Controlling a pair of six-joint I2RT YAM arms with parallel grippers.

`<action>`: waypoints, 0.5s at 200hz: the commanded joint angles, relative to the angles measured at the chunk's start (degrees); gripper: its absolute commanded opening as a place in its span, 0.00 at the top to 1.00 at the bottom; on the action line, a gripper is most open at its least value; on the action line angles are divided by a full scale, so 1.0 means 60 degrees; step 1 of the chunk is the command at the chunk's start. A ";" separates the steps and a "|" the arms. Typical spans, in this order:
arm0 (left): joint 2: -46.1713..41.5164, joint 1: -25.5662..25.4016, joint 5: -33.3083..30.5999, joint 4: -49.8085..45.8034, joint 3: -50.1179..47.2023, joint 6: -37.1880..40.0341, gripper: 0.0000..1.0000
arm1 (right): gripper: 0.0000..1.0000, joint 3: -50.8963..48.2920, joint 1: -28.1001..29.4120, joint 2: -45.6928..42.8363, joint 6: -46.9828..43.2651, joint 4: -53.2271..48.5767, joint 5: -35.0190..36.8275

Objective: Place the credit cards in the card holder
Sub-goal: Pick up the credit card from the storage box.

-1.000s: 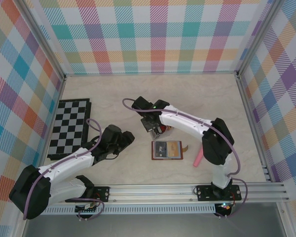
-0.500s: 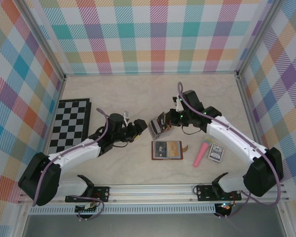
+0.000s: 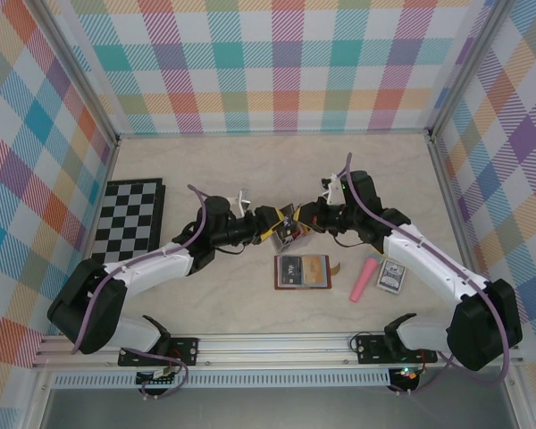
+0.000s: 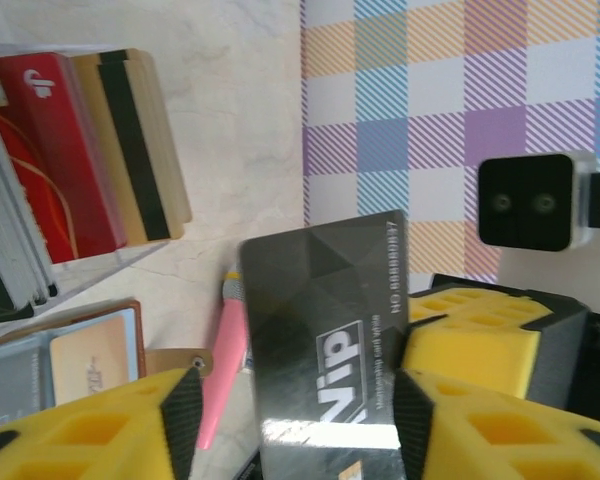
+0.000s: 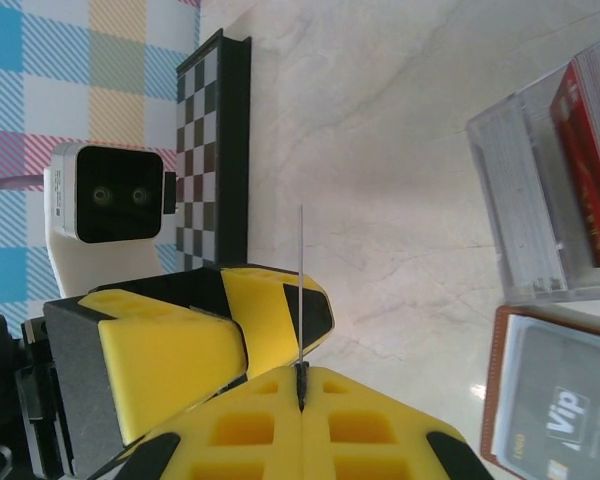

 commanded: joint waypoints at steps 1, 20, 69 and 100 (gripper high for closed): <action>0.0080 -0.0078 0.0363 0.0840 0.0316 -0.0105 0.53 | 0.99 -0.0237 -0.0107 -0.0041 0.0568 0.1001 -0.0583; 0.0088 -0.0078 0.0389 0.0871 0.0366 -0.0106 0.62 | 0.98 -0.0371 -0.0173 -0.0019 0.0686 0.1130 -0.0634; -0.0015 -0.0078 0.0324 0.0848 0.0282 -0.0073 0.96 | 0.91 -0.0635 -0.0435 -0.0068 0.0702 0.1445 -0.1359; 0.0004 -0.0078 0.0504 0.0979 0.0281 -0.0033 1.00 | 0.82 -0.0717 -0.0674 0.0016 0.0672 0.1885 -0.2352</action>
